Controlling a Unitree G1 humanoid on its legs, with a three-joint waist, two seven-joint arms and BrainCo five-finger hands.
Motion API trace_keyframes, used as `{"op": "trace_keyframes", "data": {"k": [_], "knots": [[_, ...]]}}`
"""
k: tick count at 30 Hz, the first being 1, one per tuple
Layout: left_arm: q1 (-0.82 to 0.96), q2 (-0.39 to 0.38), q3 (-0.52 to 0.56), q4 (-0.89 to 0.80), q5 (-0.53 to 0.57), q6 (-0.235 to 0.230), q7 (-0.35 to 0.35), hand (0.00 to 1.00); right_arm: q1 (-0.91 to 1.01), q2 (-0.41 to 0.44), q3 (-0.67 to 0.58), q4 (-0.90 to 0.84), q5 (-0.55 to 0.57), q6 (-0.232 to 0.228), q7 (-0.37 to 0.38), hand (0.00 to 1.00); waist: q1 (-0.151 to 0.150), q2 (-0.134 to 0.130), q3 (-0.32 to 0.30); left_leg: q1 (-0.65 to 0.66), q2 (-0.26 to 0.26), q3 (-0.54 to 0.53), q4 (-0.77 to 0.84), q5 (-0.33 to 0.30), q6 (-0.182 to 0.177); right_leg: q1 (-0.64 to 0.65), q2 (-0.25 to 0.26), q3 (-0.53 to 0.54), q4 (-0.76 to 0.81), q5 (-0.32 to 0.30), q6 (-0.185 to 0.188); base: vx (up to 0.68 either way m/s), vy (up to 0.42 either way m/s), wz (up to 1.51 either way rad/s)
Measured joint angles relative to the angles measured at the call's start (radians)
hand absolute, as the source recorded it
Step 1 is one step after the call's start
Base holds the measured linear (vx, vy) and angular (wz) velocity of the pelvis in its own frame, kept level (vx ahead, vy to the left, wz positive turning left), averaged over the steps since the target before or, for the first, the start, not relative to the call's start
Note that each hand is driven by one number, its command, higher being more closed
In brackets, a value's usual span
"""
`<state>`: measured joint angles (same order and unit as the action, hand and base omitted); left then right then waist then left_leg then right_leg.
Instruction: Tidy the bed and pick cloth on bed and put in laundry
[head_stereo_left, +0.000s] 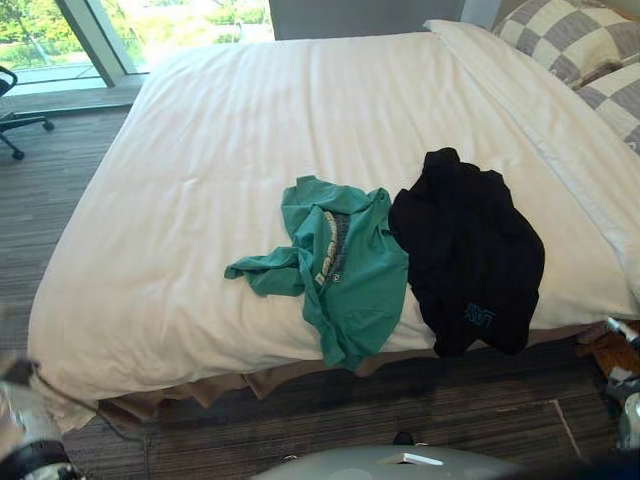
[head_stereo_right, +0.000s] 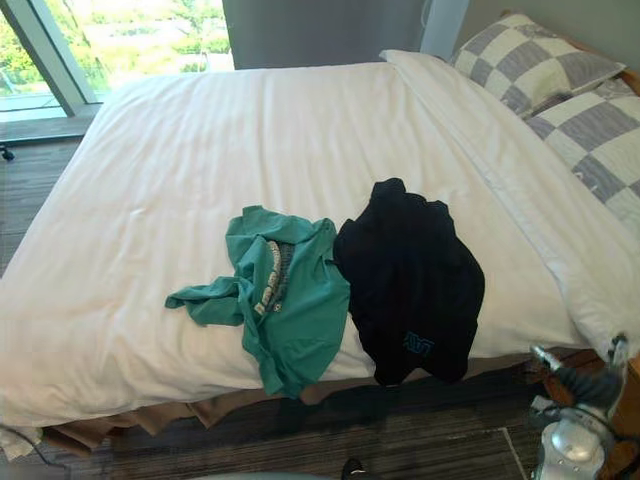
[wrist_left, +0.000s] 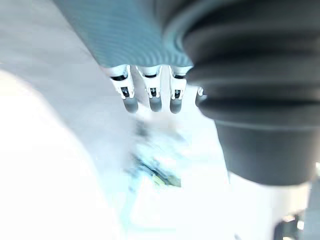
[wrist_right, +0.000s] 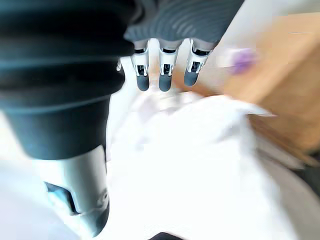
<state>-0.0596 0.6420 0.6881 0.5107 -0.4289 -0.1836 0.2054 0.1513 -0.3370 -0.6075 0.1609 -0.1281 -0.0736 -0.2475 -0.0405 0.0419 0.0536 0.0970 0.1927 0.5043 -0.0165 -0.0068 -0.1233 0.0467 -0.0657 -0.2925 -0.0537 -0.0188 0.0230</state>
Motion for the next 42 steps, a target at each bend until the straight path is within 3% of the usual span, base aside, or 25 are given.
{"op": "trace_keyframes", "data": {"k": [3,6,12,22,32,36,42], "knots": [[-0.017,-0.048,-0.131,-0.187,0.181,-0.003,0.017,0.0,-0.039,-0.012,0.016,-0.069,-0.054,-0.003,0.0,0.0,-0.008,0.028,0.011,0.009,-0.009,-0.025,-0.009,0.002,0.003,0.007,-0.007,0.0,-0.003,0.001,0.001,0.0,0.0,0.0],[-0.03,-0.11,-0.235,-0.287,0.328,-0.001,0.019,0.0,-0.042,-0.031,0.08,-0.097,-0.094,-0.006,0.001,0.0,-0.02,0.039,0.015,0.026,-0.01,-0.024,-0.017,0.002,0.003,0.018,-0.006,0.007,-0.005,0.001,0.001,0.01,-0.005,-0.03],[-0.039,-0.167,-0.387,-0.304,0.564,0.049,-0.007,0.0,-0.043,-0.027,0.203,-0.178,-0.157,-0.014,0.014,0.0,-0.046,0.035,0.055,0.043,-0.012,-0.017,-0.016,-0.004,0.012,0.011,-0.005,0.051,-0.007,0.01,0.011,-0.04,-0.016,-0.19],[-0.053,-0.214,-0.497,-0.302,0.856,0.132,-0.082,0.0,0.011,0.026,0.325,-0.228,-0.217,-0.02,0.056,0.0,-0.071,0.055,0.092,0.044,-0.019,-0.001,-0.016,-0.017,0.015,-0.002,-0.004,0.096,-0.04,0.056,0.023,-0.07,-0.017,-0.14],[-0.079,-0.287,-0.581,-0.291,0.973,0.16,-0.1,0.0,0.047,0.064,0.359,-0.262,-0.249,-0.023,0.057,0.0,-0.078,0.059,0.124,0.025,-0.026,0.015,-0.014,-0.04,0.013,-0.041,-0.007,0.132,-0.042,0.087,0.028,-0.08,-0.011,-0.1],[-0.081,-0.319,-0.61,-0.291,0.994,0.171,-0.118,0.0,0.044,0.064,0.363,-0.265,-0.249,-0.023,0.057,0.0,-0.08,0.075,0.134,0.012,-0.029,0.031,-0.014,-0.039,0.016,-0.065,-0.009,0.145,-0.041,0.097,0.033,-0.05,-0.029,-0.11],[-0.125,-0.36,-0.613,-0.291,1.001,0.189,-0.115,0.0,-0.008,0.059,0.365,-0.304,-0.249,-0.023,0.057,0.0,-0.084,0.093,0.202,-0.033,-0.041,0.058,-0.011,-0.028,0.03,-0.127,-0.016,0.182,-0.041,0.125,0.033,-0.09,-0.025,-0.16]]}}
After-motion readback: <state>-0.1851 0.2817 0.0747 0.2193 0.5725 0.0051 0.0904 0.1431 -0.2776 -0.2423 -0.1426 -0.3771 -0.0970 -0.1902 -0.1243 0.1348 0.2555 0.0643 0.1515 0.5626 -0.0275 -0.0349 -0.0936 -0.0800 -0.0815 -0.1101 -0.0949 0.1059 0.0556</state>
